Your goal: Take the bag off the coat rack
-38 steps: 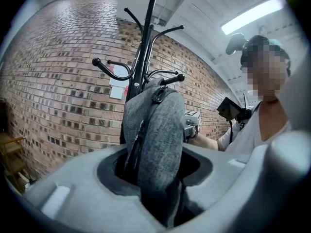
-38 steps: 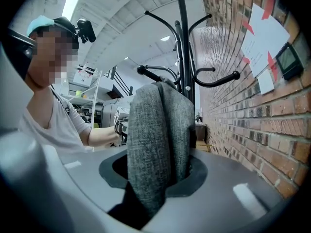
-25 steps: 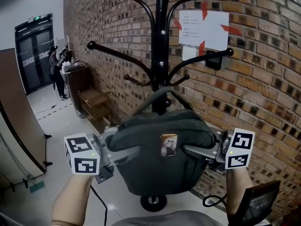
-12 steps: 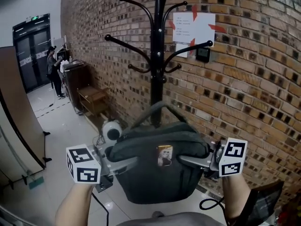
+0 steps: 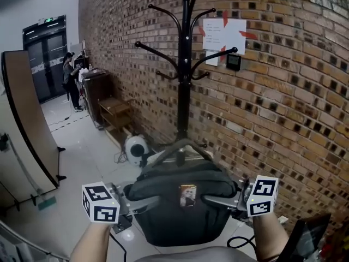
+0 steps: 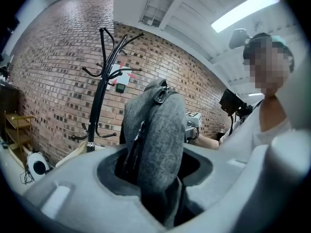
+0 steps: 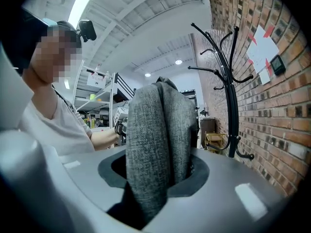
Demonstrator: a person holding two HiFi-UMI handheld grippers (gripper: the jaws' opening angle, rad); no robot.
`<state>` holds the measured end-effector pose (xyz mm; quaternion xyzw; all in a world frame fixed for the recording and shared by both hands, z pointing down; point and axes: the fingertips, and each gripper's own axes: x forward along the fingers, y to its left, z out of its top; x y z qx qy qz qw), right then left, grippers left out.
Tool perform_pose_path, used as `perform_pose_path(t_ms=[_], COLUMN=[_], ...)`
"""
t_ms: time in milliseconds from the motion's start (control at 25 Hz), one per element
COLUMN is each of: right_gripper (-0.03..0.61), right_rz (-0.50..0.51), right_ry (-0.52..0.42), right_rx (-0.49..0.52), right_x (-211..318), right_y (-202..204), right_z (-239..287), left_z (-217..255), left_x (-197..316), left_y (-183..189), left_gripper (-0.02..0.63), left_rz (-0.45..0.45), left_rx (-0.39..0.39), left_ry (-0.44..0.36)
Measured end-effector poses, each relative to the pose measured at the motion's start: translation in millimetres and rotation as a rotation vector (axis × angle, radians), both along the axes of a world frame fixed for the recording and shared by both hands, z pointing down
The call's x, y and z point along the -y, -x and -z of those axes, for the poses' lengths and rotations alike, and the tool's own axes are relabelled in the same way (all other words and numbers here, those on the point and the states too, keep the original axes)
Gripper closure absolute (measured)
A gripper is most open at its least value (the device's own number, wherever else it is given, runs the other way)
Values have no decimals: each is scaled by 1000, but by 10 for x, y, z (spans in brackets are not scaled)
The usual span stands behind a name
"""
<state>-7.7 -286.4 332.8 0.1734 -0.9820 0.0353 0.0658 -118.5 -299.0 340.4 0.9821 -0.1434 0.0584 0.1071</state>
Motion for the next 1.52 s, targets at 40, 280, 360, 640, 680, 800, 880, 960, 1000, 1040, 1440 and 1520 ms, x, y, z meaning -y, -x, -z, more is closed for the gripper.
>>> perform_pose_path(t_ms=[40, 280, 360, 640, 680, 800, 880, 960, 1000, 1040, 1440, 1520], right_gripper=[417, 408, 408, 407, 405, 403, 402, 403, 403, 405, 405, 408], right_rz=[5, 12, 11, -12, -12, -6, -8, -16, -21, -23, -5, -3], right_ry=[1, 11, 23, 98, 105, 113, 106, 92, 86, 80, 51, 45], right_rx=[0, 12, 12, 1, -3, -12, -12, -7, -4, -1, 13, 10], right_x=[-80, -787, -1084, -2111, -2235, -2583, -2766, -2892, -2937, -2976, -3166, -3172], right_y=[-32, -309, -425, -890, -950, -1096, -1177, -1252, -1287, -1318, -1325, -1303], right_z=[-11, -120, -185, -438, -459, -510, -521, -508, -499, -493, -460, -464], left_z=[-11, -113, -182, -456, -482, -549, -563, -543, -527, -513, -467, -470], left_x=[-85, -807, -1097, -2106, -2231, -2580, -2761, -2879, -2922, -2961, -3169, -3178], left_y=[-31, -304, -422, -890, -953, -1106, -1184, -1258, -1293, -1324, -1326, -1304], left_gripper=[419, 419, 419, 419, 419, 419, 419, 419, 419, 419, 417, 417], left_rz=[4, 18, 14, -3, -5, -9, -8, -8, -8, -8, 7, 11], left_rx=[-2, 3, 2, 0, -4, -12, -10, -4, -1, 1, 14, 13], left_ry=[3, 25, 37, 112, 123, 137, 135, 128, 124, 120, 93, 91])
